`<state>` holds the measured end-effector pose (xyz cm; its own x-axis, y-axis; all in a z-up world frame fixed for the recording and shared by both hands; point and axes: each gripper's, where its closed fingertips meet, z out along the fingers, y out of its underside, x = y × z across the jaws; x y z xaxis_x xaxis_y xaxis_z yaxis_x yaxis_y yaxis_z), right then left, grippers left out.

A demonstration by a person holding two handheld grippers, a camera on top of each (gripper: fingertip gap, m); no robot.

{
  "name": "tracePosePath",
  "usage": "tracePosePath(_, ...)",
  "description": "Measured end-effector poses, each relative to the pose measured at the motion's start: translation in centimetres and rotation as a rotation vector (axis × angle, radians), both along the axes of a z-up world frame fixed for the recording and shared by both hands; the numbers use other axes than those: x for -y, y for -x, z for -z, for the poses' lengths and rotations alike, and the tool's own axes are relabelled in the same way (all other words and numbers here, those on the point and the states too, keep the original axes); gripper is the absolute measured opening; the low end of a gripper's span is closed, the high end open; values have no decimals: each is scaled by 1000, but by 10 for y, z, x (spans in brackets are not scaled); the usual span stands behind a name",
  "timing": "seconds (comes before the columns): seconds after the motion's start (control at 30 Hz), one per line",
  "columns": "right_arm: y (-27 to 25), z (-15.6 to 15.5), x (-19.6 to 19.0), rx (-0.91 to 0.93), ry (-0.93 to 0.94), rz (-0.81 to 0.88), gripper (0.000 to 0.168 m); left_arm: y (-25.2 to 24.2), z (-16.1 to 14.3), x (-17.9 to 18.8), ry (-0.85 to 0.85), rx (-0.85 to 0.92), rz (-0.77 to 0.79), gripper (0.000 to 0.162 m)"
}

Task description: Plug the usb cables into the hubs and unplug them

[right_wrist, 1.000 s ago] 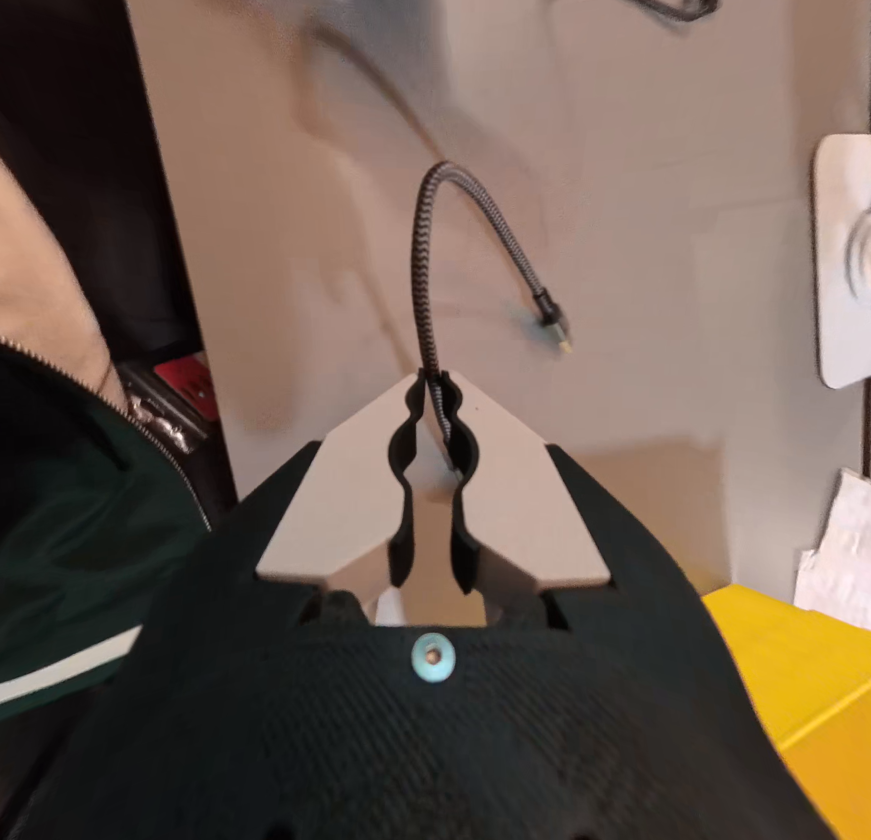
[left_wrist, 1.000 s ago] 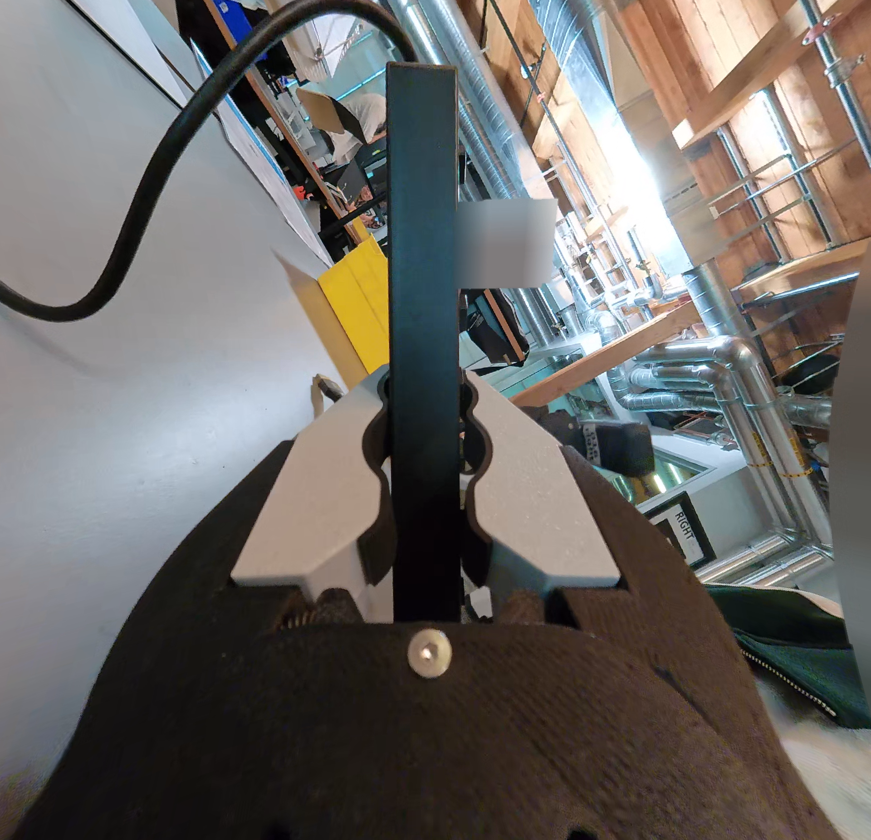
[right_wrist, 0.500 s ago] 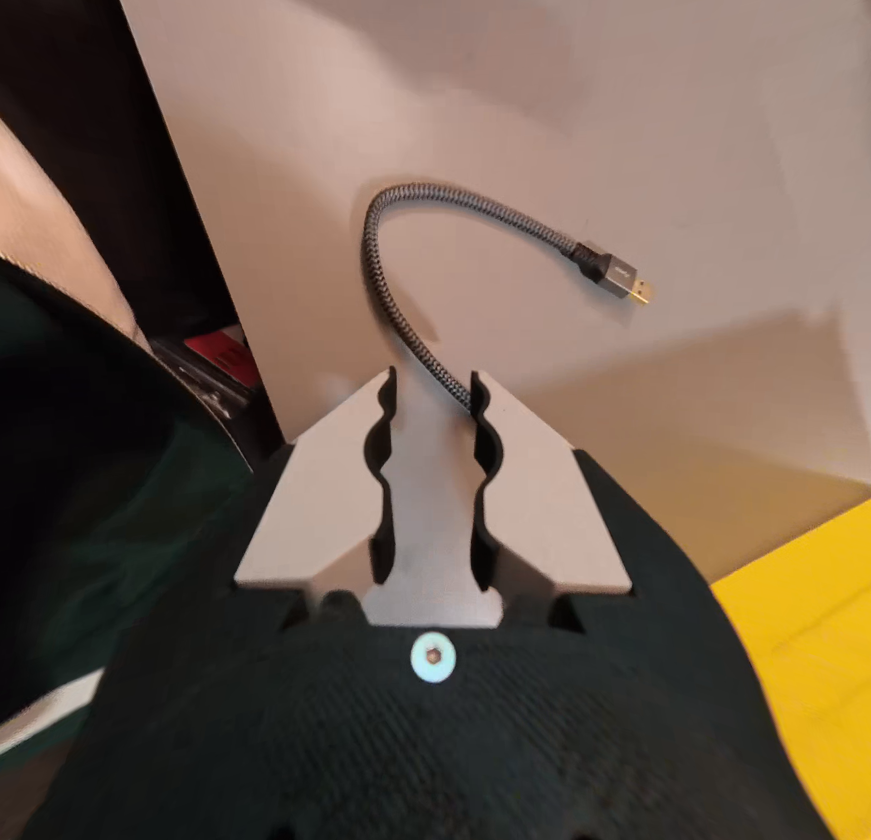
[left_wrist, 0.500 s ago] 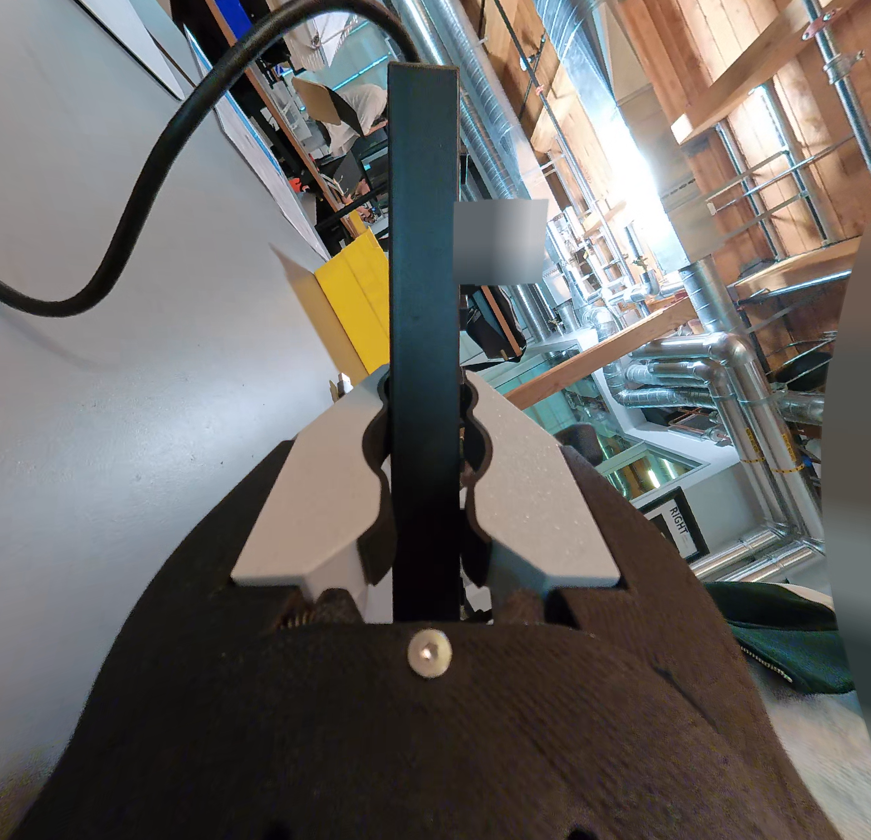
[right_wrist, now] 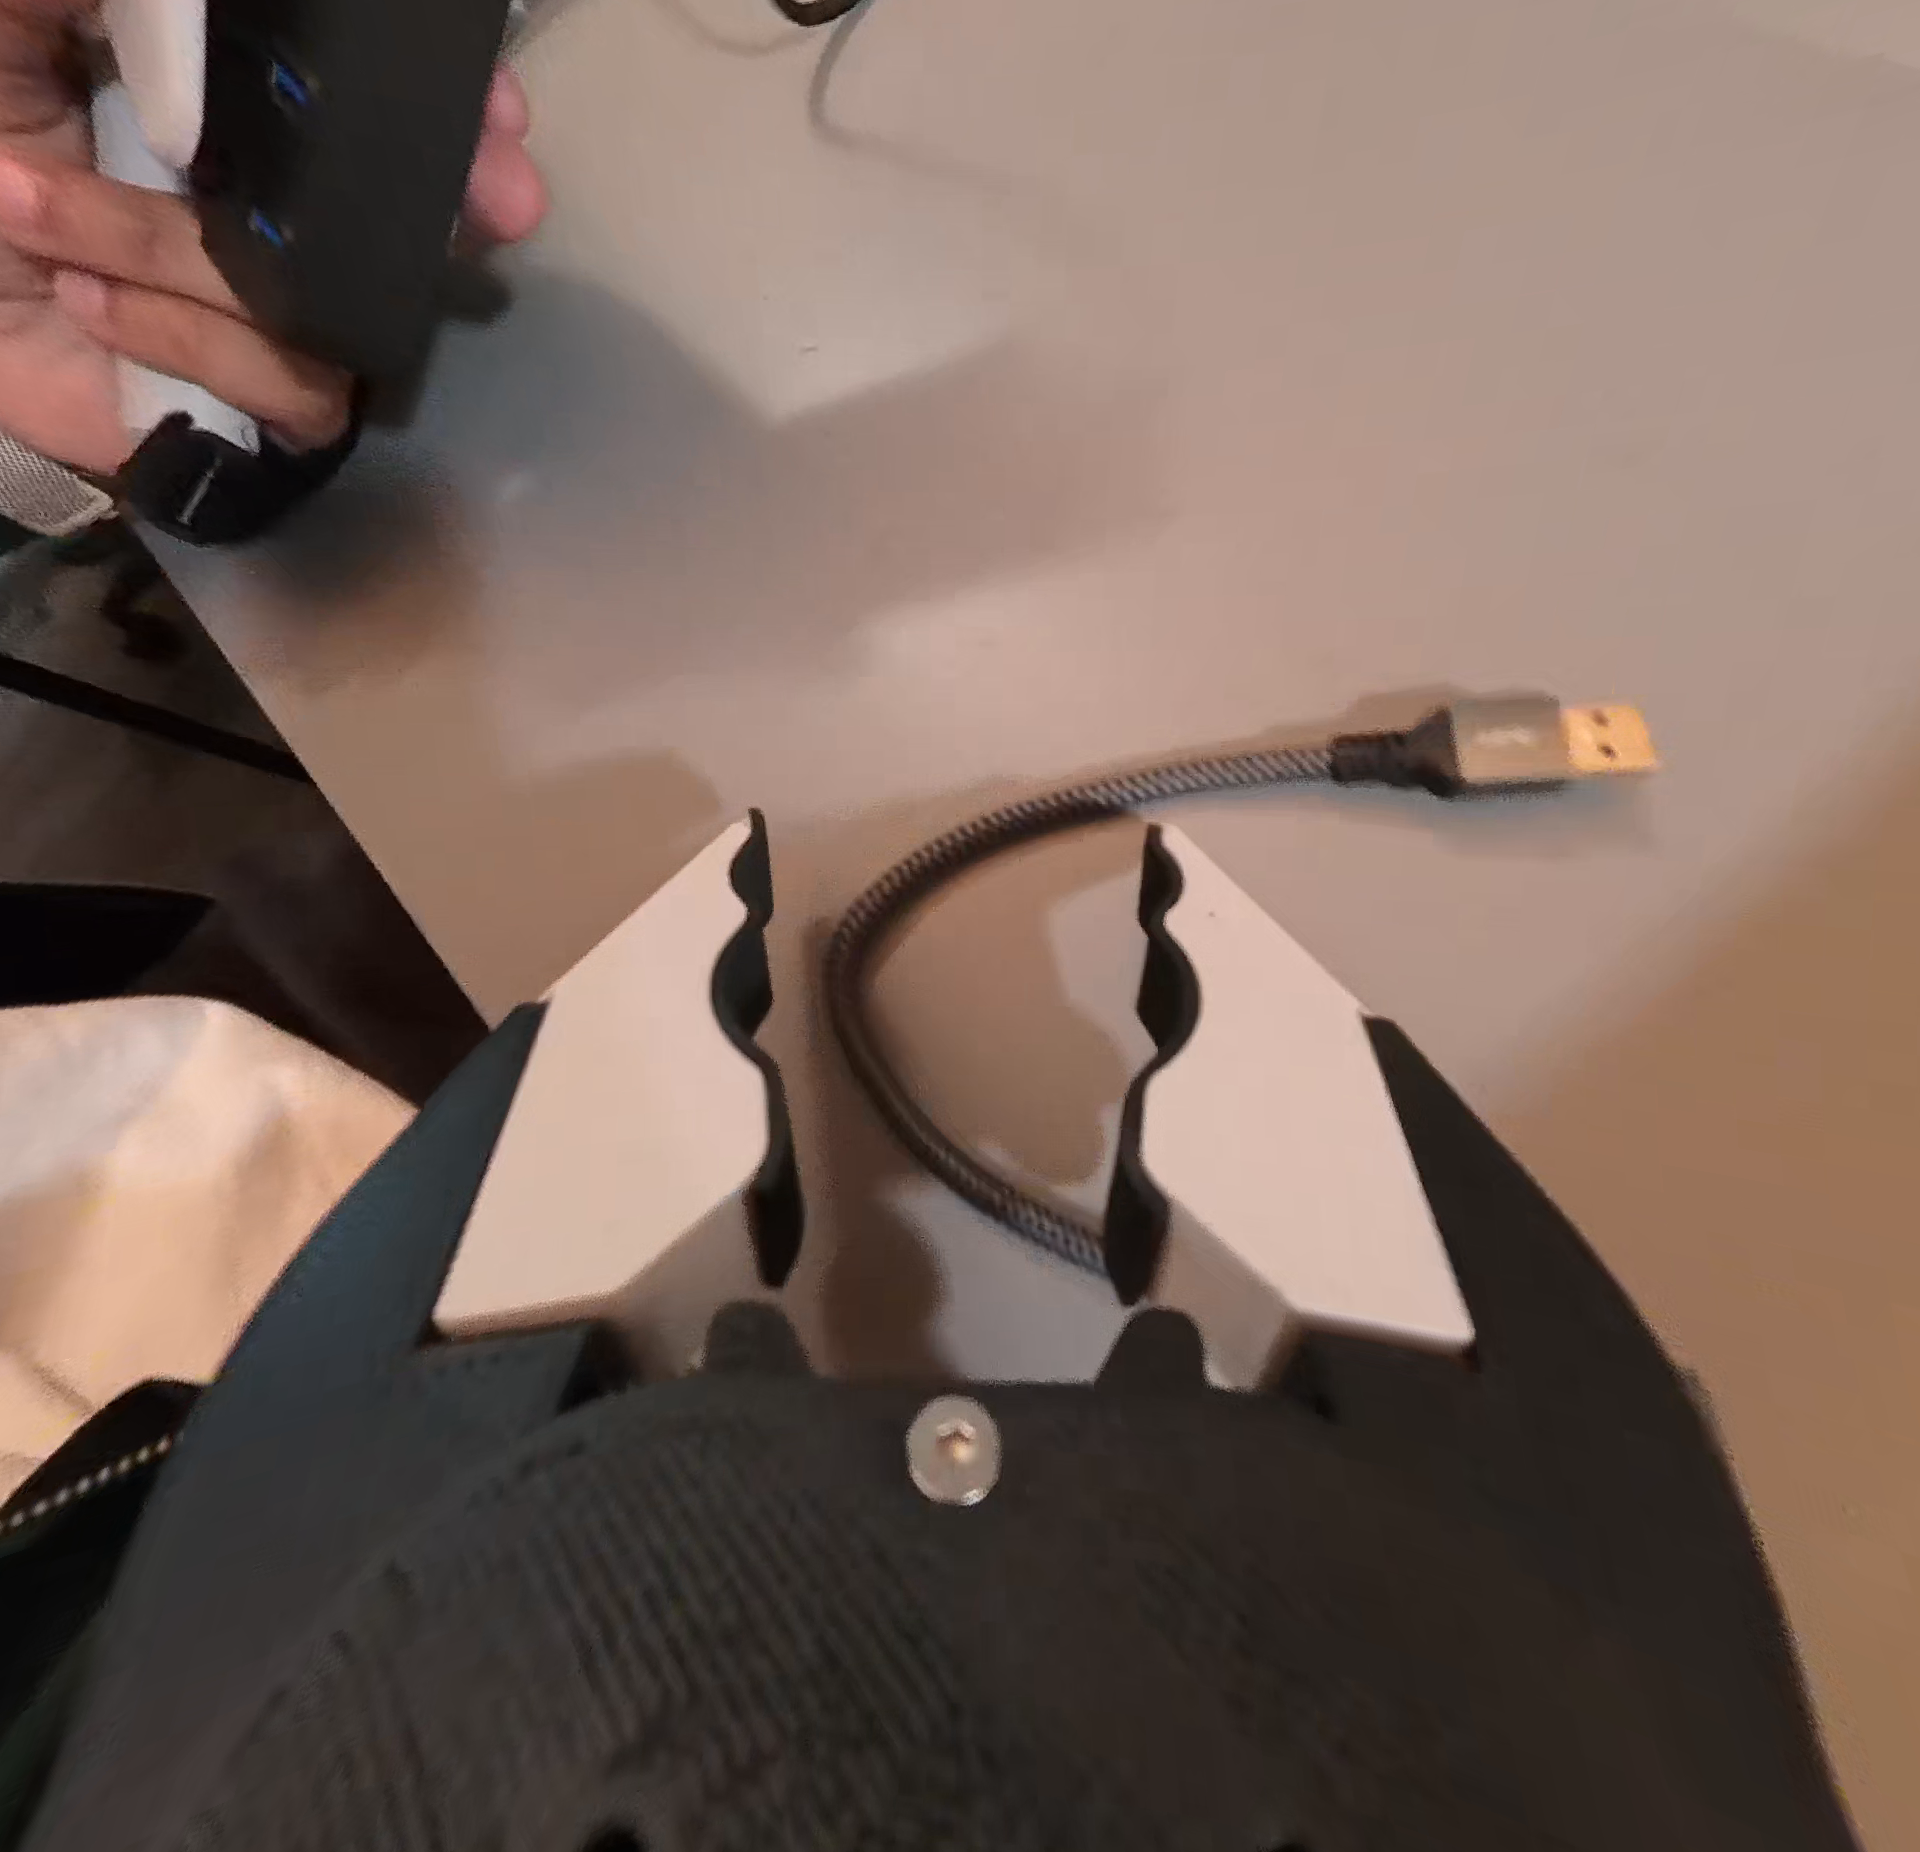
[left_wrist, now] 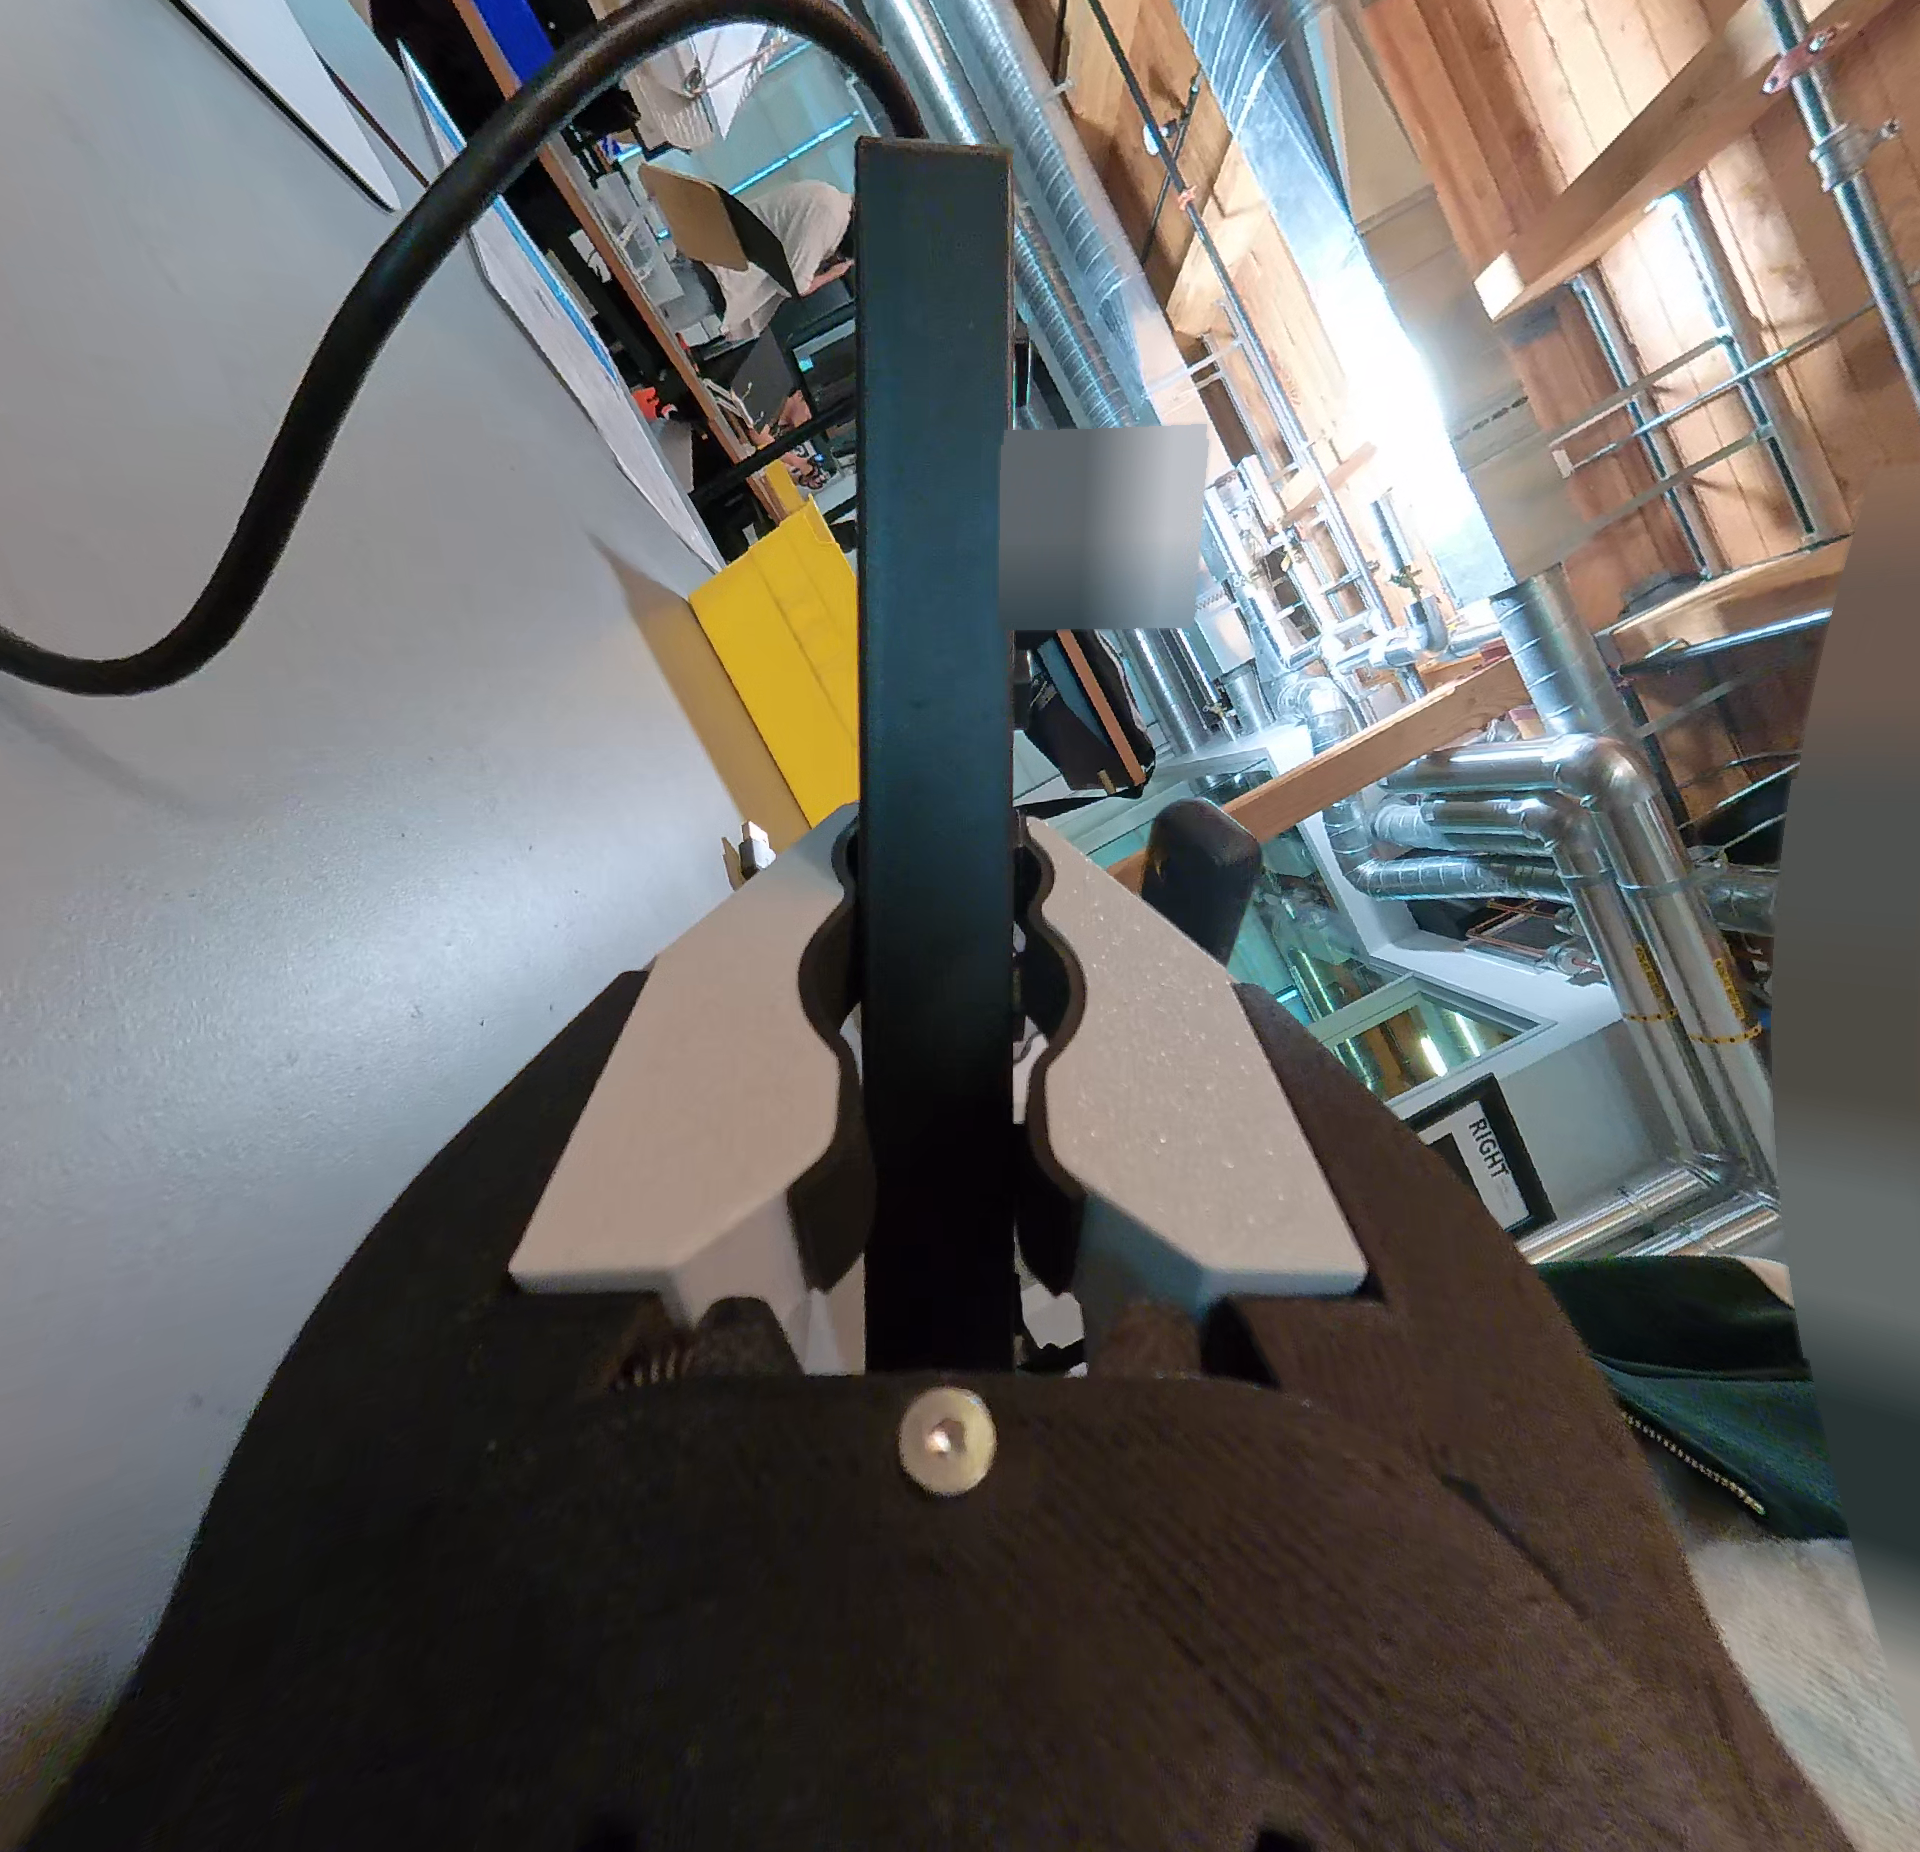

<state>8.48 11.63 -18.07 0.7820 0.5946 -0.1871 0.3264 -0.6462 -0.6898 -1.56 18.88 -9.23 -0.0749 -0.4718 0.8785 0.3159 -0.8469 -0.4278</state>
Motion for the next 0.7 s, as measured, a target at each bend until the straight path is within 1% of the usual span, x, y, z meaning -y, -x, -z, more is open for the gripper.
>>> tracePosePath(0.07,12,4,-3,70,-50,-42,67,0,0,0,1,2,1,22)
tracePosePath(0.1,18,5,-2,110,-78,-81,57,0,0,0,1,3,2,22)
tracePosePath(0.13,25,6,2,136,-101,-146,39,1,0,1,2,4,4,22)
tracePosePath(0.2,36,6,18,164,-128,-298,26,1,0,1,2,5,3,21)
tracePosePath(0.27,32,6,29,215,-158,-406,13,1,0,1,2,5,3,22)
tracePosePath(0.33,19,5,34,281,-205,-458,7,1,0,1,1,4,3,23)
tracePosePath(0.4,2,5,37,328,-220,-481,5,1,0,1,1,3,1,21)
tracePosePath(0.47,-11,3,41,325,-220,-485,5,1,0,1,0,1,1,21)
tracePosePath(0.57,-13,-6,37,228,-229,-434,8,0,0,1,0,-1,2,22)
tracePosePath(0.63,0,-15,32,128,-242,-399,28,-1,0,1,-1,-3,4,22)
tracePosePath(0.7,15,-18,25,87,-258,-380,42,-2,0,2,-3,-6,7,23)
